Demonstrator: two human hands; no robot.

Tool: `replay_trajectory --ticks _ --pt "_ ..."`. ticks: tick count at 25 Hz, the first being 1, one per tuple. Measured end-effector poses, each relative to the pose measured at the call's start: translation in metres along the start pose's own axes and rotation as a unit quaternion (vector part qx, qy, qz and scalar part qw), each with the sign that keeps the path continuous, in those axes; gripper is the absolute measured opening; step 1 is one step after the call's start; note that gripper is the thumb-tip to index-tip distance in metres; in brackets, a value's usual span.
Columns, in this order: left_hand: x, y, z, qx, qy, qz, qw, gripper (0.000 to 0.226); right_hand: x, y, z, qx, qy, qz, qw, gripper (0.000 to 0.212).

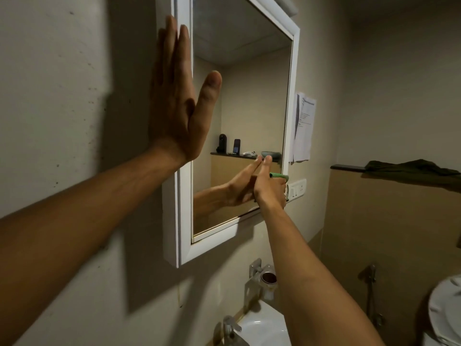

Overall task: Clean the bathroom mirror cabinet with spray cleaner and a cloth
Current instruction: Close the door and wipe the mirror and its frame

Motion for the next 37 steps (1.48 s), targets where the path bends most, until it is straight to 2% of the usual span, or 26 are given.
replay_trajectory --ticks 1,4,7,9,14,18,20,23,26,28,31,33,34,37 --pt "0.000 0.000 0.000 -0.002 -0.002 -0.001 1.000 0.092 -0.001 0.003 -0.003 -0.003 0.025 0.011 1.000 0.133" --pt "0.001 0.000 -0.002 -0.003 0.002 -0.009 1.000 0.092 -0.007 0.016 -0.023 -0.017 0.102 -0.032 0.994 0.076" --pt "0.001 -0.002 -0.001 -0.013 0.003 -0.008 1.000 0.091 -0.009 0.032 -0.033 -0.002 0.152 -0.113 0.982 0.040" --pt "0.001 -0.002 -0.002 -0.018 -0.006 -0.010 1.000 0.091 -0.006 0.056 -0.029 0.001 0.163 -0.148 0.976 0.025" --pt "0.004 -0.002 -0.009 -0.066 0.001 -0.026 0.997 0.087 0.003 0.137 -0.016 -0.018 0.095 -0.190 0.977 0.022" --pt "0.007 0.007 -0.021 -0.177 0.059 -0.107 0.977 0.088 -0.016 0.202 -0.007 -0.069 0.034 -0.215 0.974 0.027" --pt "0.015 0.012 -0.040 -0.234 0.119 -0.165 0.951 0.088 -0.031 0.216 -0.019 -0.137 -0.039 -0.207 0.968 0.031" --pt "0.027 0.029 -0.082 -0.288 0.224 -0.299 0.882 0.080 -0.038 0.226 -0.052 -0.285 -0.216 -0.101 0.928 0.029" --pt "0.044 0.054 -0.127 -0.334 0.195 -0.392 0.835 0.092 -0.038 0.253 -0.077 -0.358 -0.279 -0.050 0.890 0.024" --pt "0.067 0.068 -0.164 -0.353 0.178 -0.445 0.803 0.090 -0.033 0.281 -0.093 -0.405 -0.325 0.000 0.855 0.026" --pt "0.116 0.090 -0.230 -0.370 0.165 -0.505 0.762 0.064 -0.018 0.317 -0.116 -0.458 -0.379 0.087 0.799 0.028" --pt "0.151 0.104 -0.273 -0.346 0.137 -0.525 0.766 0.032 -0.005 0.342 -0.132 -0.483 -0.364 0.107 0.789 0.028" --pt "0.165 0.113 -0.292 -0.324 0.121 -0.541 0.767 0.024 0.002 0.356 -0.140 -0.493 -0.346 0.106 0.791 0.026" --pt "0.210 0.145 -0.350 -0.263 0.076 -0.587 0.762 0.025 0.027 0.402 -0.166 -0.534 -0.303 0.095 0.784 0.024"
Point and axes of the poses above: each hand's wrist, its own y-axis away from the middle knuckle, its own z-axis out of the palm, x = y × z, the point moved 4 cm from there along -y, towards the middle knuckle, and after that the axes turned 4 degrees about -y, right-handed, at the moved point
